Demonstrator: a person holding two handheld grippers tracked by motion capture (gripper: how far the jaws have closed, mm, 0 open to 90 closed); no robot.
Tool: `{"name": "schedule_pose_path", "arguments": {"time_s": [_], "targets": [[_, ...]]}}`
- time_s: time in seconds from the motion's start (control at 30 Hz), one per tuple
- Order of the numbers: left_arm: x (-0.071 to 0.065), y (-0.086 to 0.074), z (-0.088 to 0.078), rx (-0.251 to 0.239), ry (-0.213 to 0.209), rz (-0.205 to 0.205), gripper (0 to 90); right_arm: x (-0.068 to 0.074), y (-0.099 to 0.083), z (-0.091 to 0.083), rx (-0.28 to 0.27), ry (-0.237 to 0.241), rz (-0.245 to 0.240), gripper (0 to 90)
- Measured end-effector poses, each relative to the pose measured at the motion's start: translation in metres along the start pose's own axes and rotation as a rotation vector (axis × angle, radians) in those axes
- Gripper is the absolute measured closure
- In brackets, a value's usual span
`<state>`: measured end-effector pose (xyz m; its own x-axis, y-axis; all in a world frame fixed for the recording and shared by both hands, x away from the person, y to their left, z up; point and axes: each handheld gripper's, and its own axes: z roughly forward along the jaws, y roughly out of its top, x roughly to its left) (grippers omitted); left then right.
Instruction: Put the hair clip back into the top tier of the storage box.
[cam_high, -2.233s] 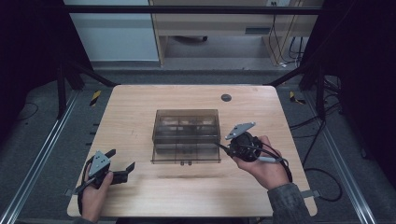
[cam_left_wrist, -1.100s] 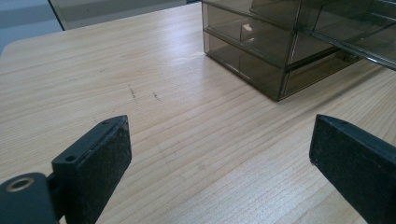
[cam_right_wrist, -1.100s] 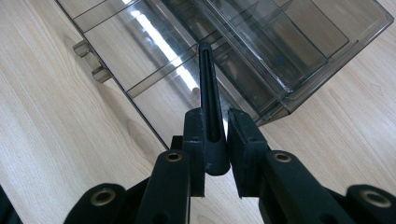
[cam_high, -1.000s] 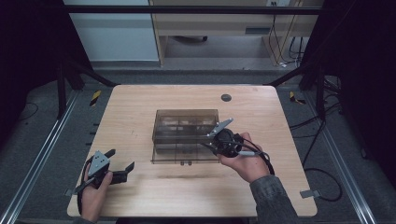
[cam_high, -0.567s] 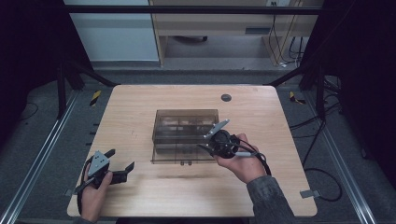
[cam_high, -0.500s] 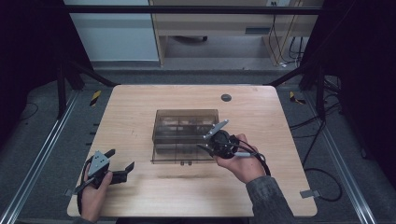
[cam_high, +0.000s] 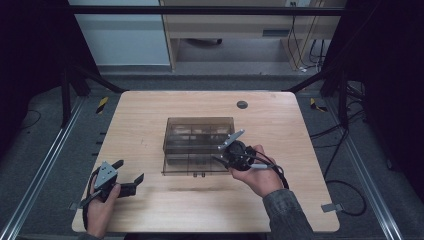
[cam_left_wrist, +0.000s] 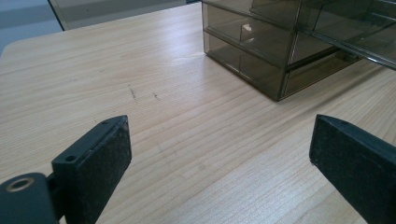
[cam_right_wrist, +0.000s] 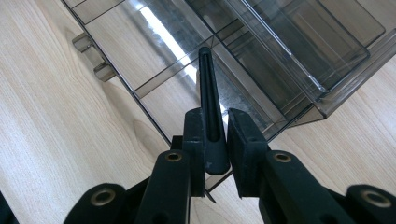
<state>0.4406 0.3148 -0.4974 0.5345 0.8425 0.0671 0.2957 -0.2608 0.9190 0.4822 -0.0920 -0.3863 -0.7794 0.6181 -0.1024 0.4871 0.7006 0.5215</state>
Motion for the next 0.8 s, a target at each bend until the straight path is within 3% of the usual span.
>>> {"name": "schedule_pose_path", "arguments": {"time_s": [0.1, 0.17, 0.4, 0.8], "targets": [[0.000, 0.000, 0.000, 0.001, 0.000, 0.000, 5.8, 0.000, 0.001, 0.002, 0.002, 0.004, 0.004, 76.7], [0.000, 0.000, 0.000, 0.001, 0.000, 0.000, 5.8, -0.002, 0.000, 0.002, -0.012, -0.005, 0.017, 65.3], [0.000, 0.000, 0.000, 0.002, 0.001, 0.001, 5.8, -0.003, -0.001, -0.005, -0.065, -0.015, 0.029, 67.7], [0.000, 0.000, 0.000, 0.003, 0.000, 0.001, 5.8, 0.001, 0.001, -0.008, -0.088, -0.019, 0.018, 71.4]]}}
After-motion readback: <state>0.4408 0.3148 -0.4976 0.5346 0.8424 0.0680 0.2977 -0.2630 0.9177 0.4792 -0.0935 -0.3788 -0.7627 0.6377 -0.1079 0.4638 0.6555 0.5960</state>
